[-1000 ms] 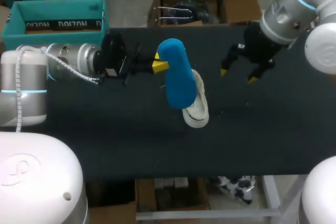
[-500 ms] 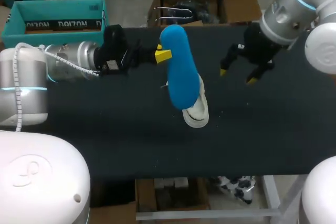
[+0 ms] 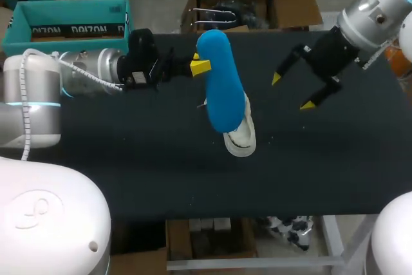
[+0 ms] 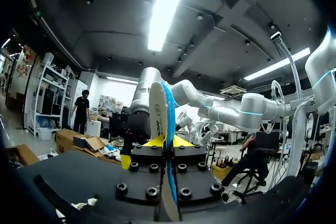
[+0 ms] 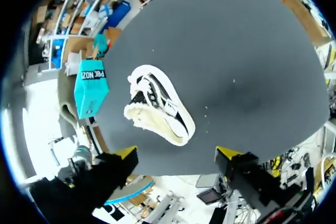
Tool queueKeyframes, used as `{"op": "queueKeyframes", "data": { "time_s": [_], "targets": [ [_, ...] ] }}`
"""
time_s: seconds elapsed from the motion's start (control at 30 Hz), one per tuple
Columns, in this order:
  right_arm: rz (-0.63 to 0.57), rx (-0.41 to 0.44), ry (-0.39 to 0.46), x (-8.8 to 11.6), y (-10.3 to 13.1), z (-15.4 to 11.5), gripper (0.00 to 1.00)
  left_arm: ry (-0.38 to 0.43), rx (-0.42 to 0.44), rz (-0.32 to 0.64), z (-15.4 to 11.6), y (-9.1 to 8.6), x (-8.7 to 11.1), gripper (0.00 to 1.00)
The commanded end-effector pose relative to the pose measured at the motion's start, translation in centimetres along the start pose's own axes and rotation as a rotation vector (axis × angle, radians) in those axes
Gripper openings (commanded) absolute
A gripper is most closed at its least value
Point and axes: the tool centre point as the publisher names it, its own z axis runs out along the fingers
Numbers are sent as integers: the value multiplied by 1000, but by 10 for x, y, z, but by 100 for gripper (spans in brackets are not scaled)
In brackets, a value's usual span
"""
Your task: Open the shoe tongue, take the insole out of the shoe, put the insole back into the shoe, and pack the shoe into the shoebox
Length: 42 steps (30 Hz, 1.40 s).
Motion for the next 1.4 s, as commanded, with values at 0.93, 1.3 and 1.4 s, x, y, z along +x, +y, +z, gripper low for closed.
{"op": "queueKeyframes", "data": {
  "time_s": [0.93,1.3,1.4],
  "targets": [
    [696,239,162,30,-3,-5,100,0,4,0,0,1,0,0],
    [970,438,126,35,-25,23,100,0,4,0,0,1,0,0],
    [970,473,129,33,-28,26,100,0,4,0,0,1,0,0]
  ]
}}
